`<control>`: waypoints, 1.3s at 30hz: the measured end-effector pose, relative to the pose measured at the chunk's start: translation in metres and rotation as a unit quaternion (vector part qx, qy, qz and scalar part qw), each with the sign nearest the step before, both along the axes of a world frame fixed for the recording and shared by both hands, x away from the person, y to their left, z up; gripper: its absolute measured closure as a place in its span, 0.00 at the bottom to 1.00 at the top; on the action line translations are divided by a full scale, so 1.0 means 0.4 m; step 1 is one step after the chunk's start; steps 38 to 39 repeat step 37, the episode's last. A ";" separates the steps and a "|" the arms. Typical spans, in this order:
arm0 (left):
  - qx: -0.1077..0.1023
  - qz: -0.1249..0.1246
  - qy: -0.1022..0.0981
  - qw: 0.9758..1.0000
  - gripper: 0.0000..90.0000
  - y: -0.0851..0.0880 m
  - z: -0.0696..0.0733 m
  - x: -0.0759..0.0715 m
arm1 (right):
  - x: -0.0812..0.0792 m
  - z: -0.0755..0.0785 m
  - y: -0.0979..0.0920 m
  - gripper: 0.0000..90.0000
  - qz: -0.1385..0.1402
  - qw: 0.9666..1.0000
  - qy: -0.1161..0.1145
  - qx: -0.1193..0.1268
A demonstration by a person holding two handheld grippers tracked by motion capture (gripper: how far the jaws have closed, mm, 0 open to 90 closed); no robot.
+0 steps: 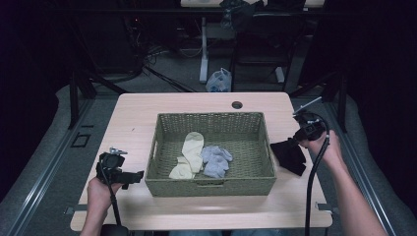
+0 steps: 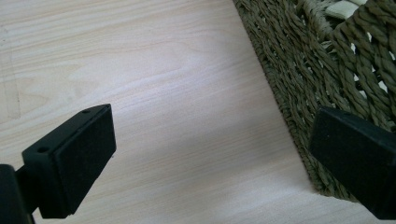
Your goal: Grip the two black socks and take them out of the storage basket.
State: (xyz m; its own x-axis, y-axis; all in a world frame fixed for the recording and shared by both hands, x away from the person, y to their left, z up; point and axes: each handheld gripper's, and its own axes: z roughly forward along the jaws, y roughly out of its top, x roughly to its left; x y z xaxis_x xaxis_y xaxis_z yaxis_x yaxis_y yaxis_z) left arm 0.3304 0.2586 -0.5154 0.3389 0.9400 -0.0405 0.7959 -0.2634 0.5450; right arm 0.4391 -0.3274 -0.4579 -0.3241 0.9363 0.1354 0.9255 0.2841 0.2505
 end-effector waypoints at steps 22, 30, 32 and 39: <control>0.000 0.002 -0.003 1.000 0.01 0.001 0.000 -0.001 | -0.120 -0.019 0.006 0.26 0.008 0.999 -0.049 0.022; -0.001 0.003 -0.003 1.000 0.01 0.001 0.001 -0.001 | -0.206 0.019 0.005 0.10 0.017 0.996 -0.082 0.013; 0.000 0.001 -0.002 1.000 0.01 0.000 0.001 -0.001 | -0.216 0.021 0.007 0.05 0.019 0.996 -0.084 0.002; 0.001 0.001 -0.002 1.000 0.01 0.000 0.001 -0.001 | -0.221 0.023 -0.001 0.01 0.016 0.995 -0.096 0.003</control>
